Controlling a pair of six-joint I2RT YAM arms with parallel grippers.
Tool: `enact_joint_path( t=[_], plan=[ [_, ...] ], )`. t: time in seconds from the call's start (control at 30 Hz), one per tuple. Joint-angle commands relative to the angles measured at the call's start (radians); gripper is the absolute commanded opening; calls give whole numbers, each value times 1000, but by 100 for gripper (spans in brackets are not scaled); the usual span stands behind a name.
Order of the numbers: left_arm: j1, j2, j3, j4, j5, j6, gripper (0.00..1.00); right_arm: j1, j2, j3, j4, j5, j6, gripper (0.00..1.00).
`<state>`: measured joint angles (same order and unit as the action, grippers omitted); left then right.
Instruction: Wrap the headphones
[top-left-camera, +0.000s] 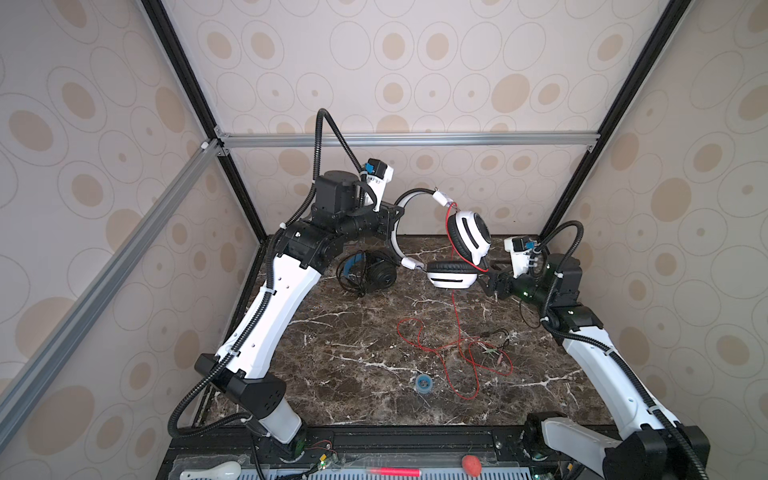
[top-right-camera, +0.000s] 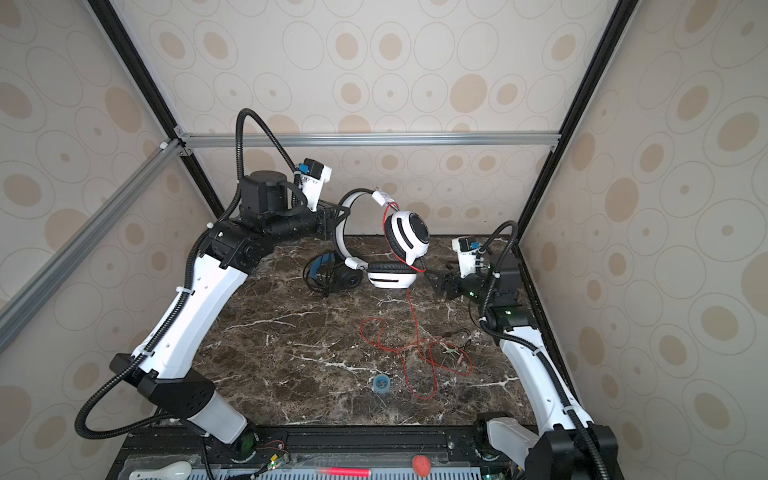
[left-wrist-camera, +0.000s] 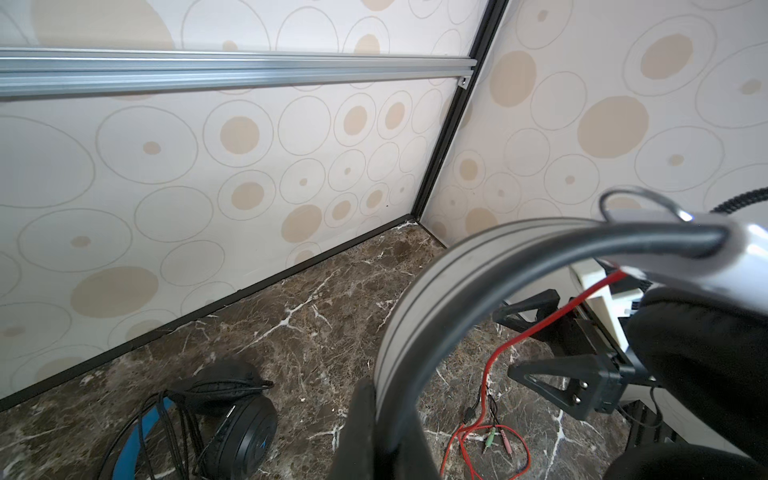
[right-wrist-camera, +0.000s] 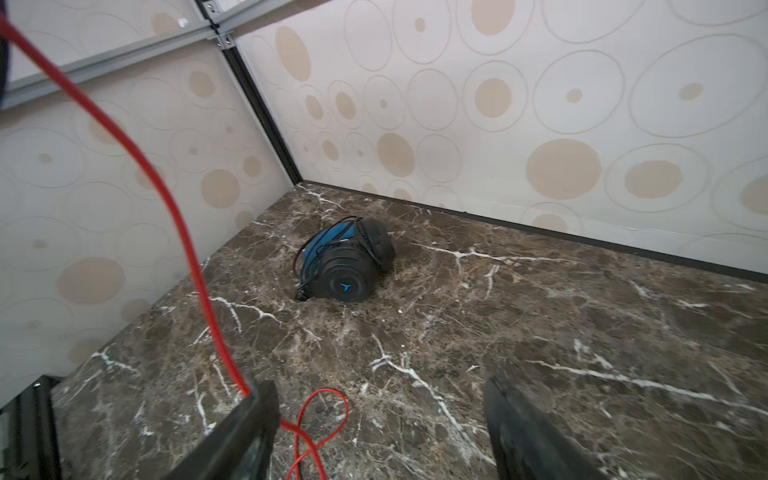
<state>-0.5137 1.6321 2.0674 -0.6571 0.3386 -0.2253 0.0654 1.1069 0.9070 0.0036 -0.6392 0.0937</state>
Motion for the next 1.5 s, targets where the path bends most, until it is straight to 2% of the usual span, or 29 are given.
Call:
enact_joint_path(
  t=[0.0,0.1,0.2,0.4,0.6,0.77,0.97,1.17,1.33,1.47],
  plan=[
    [-5,17,105,-20,-11,-37,0,-2,-10,-16,98,-112,57,81],
    [-4,33,136,-27,-22,-41,0,-2,-1,-22,89,-169,78,82],
    [-5,43,138,-20,-26,-43,0,3,27,-66,178,-225,126,81],
    [-5,67,163,-8,-17,-64,0,8,92,-99,281,-234,174,81],
    [-5,93,209,-21,-35,-71,0,46,172,-114,314,-258,162,80],
    [-5,98,217,-16,-40,-81,0,75,234,-153,361,-240,156,79],
    [-5,98,214,5,-39,-100,0,80,335,-194,496,-219,234,77],
    [3,101,220,27,-49,-136,0,148,374,-223,453,-170,198,74],
    [18,97,218,42,-67,-164,0,165,358,-271,433,-132,202,67],
    [57,89,208,41,-64,-217,0,175,292,-280,345,-92,161,47]
  ],
)
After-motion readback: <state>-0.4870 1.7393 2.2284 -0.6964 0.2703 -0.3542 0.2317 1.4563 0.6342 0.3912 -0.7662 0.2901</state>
